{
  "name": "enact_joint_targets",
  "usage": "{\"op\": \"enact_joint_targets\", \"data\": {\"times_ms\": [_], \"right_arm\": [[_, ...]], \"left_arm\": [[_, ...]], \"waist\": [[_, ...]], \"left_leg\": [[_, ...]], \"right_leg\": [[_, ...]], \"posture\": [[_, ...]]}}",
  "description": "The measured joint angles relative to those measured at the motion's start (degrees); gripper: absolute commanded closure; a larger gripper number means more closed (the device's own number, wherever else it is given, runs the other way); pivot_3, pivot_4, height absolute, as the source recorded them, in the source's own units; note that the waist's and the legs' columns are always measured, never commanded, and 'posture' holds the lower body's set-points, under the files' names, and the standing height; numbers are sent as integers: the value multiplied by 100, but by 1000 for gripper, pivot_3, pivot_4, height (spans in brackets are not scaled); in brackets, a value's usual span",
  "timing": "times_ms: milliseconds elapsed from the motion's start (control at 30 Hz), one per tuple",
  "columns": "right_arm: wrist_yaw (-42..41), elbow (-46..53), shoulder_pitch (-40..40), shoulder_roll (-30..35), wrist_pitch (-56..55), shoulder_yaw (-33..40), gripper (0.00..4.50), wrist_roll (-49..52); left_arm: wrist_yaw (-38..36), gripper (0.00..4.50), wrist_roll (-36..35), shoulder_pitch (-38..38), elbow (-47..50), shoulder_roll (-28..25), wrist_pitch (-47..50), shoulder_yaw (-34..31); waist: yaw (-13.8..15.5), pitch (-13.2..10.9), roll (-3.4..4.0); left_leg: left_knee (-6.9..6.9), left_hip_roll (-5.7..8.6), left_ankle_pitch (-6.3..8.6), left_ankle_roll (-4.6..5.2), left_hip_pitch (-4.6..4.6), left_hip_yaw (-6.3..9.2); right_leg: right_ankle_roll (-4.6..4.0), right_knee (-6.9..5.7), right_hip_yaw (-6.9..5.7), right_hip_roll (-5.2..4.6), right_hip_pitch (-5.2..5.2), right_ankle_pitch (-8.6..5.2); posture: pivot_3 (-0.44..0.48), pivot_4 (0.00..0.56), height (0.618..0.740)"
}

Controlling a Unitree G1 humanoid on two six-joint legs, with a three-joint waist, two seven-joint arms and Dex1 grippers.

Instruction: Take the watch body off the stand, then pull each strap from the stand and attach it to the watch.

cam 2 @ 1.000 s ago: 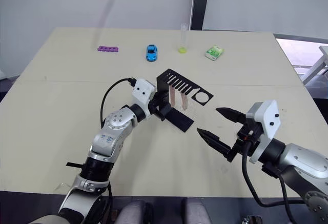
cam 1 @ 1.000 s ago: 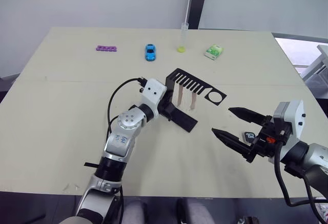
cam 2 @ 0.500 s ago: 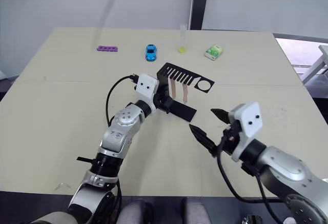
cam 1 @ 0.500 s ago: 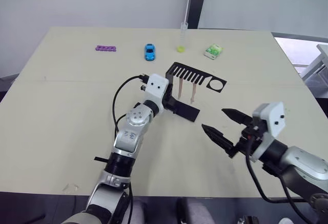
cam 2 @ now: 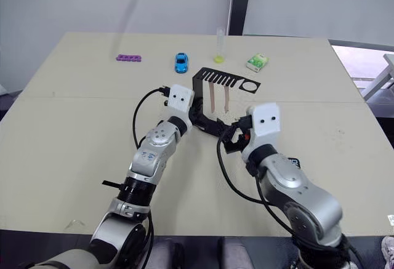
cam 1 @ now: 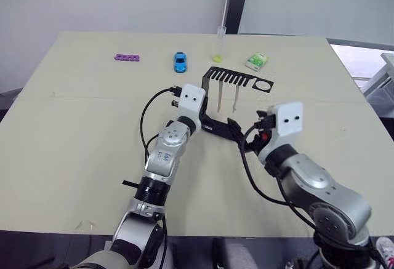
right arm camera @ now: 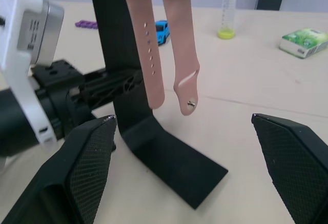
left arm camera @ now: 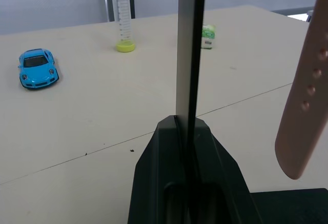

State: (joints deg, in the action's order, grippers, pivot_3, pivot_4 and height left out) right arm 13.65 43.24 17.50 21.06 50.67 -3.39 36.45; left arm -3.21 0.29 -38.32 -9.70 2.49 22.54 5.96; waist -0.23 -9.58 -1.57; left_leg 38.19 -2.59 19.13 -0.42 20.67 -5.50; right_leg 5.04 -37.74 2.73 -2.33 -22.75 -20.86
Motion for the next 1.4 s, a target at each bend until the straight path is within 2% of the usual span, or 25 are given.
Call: {"op": "enact_joint_targets", "data": {"times_ms": [133, 467, 567, 800, 833, 967, 1400], "right_arm": [[-34, -173, 278, -67, 44, -217, 0, -438], [-139, -1028, 863, -747, -77, -436, 0, -1257], [-258, -1163, 905, -849, -180, -517, 827, -1465], [-472, -1230, 907, -892, -255, -537, 4227, -1842], [-501, -1230, 908, -892, -269, -537, 4437, -1894], [-616, -1230, 908, -897, -306, -547, 4437, -2089], [-1045, -892, 909, -528, -244, -762, 4437, -2790]], "left_arm": [[-3, 4453, 21, -2, 1, -3, -1, 31], [-4, 4453, 127, 8, 49, -3, 0, 129], [-3, 4500, 139, 35, 86, -2, 0, 149], [-2, 4500, 181, 36, 105, -3, -1, 168], [-2, 4500, 182, 36, 107, -3, -4, 167], [-1, 4500, 184, 39, 146, 1, -10, 169], [-4, 4500, 189, 41, 147, 33, -11, 174]], "waist": [[-2, 0, 0], [-11, 0, 1], [-12, 0, 1], [-17, 0, 1], [-17, 1, 1], [-18, 1, 2], [-18, 1, 2]], "left_leg": [[0, 1, 0, 1, 1, 0], [0, 0, 0, 1, 3, 0], [1, 1, 0, 1, 8, 2], [4, 1, -1, 2, 20, 6], [7, 1, -1, 2, 26, 7], [24, 2, -2, 3, 66, 2], [27, 2, -2, 3, 69, 1]], "right_leg": [[0, 0, -2, -2, 0, 0], [0, -3, -5, -1, -3, 0], [0, -6, -9, -4, -4, 0], [0, -10, -15, -5, -12, 0], [0, -10, -15, -5, -18, 0], [-1, -27, -15, -8, -67, 0], [-1, -28, -15, -7, -71, 1]], "posture": [[0, 150, 740], [0, 150, 740], [0, 150, 740], [0, 150, 740], [0, 150, 740], [0, 150, 740], [0, 150, 740]]}}
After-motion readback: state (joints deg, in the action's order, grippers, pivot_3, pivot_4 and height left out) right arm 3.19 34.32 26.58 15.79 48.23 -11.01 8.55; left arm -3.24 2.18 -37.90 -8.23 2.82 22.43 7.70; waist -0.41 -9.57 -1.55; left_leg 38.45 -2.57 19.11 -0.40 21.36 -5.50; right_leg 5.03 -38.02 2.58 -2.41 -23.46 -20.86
